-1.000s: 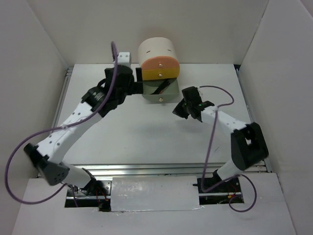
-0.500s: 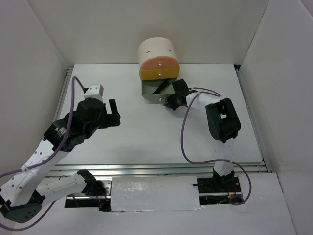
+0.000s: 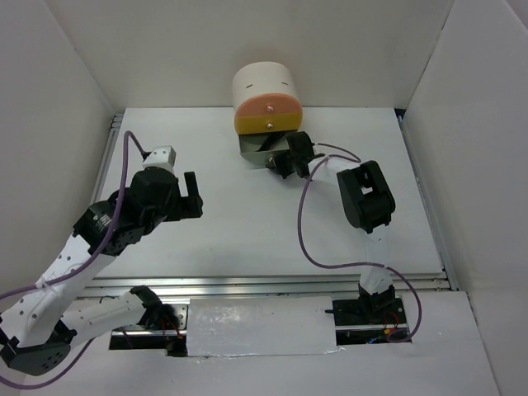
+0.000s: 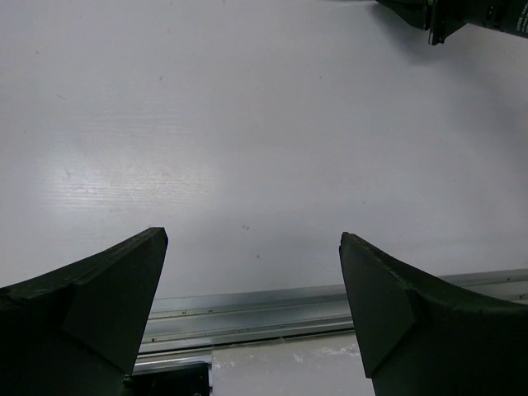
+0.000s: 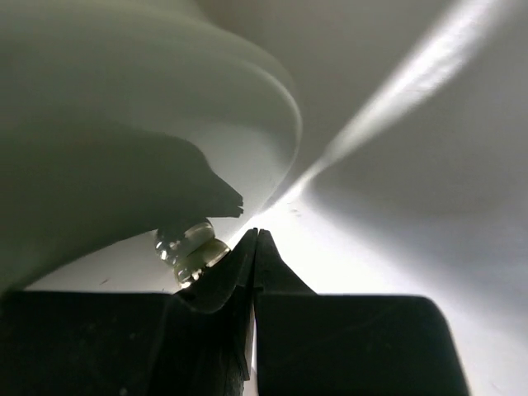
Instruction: Organize the makeup
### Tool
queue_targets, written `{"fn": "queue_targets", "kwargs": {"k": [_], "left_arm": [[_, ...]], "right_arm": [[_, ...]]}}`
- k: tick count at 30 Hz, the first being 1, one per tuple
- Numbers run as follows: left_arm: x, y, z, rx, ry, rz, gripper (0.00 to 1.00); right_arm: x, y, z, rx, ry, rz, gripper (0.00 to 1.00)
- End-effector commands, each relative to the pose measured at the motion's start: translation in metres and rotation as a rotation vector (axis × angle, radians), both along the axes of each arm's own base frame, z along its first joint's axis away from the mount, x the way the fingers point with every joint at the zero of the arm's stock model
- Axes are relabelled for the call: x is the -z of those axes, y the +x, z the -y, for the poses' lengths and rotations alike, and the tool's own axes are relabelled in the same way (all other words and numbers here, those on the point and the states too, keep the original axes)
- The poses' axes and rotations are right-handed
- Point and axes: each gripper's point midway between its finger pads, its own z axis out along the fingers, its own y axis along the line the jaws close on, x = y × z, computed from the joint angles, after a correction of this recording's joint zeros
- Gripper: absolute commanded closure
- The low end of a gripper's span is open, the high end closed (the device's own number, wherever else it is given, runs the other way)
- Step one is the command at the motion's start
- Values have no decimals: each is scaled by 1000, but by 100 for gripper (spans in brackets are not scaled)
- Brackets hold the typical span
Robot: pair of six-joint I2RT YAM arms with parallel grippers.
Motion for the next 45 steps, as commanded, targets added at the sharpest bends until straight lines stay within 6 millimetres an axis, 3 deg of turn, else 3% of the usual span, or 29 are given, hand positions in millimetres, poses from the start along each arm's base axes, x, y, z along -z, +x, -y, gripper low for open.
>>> {"fn": "queue_targets", "kwargs": {"k": [1, 8, 14, 27, 38, 45], "left_arm": [[-2, 5, 9, 34, -9, 5, 1], [3, 12, 17, 49, -4, -3, 1], [7, 11, 14, 43, 4, -6, 1], [10, 8, 7, 31, 36, -20, 1], [16, 11, 8, 29, 49, -24, 1], [20, 14, 9, 26, 53, -25, 1]], "right_arm": [[-30, 23, -13, -17, 78, 136, 100], [-37, 40, -18, -8, 87, 159, 100], [-34, 53, -22, 11, 111, 176, 100], [-52, 81, -40, 43, 197, 258, 100], [-66, 99, -50, 44, 236, 310, 100], [-60, 100, -43, 63, 231, 303, 100]]}}
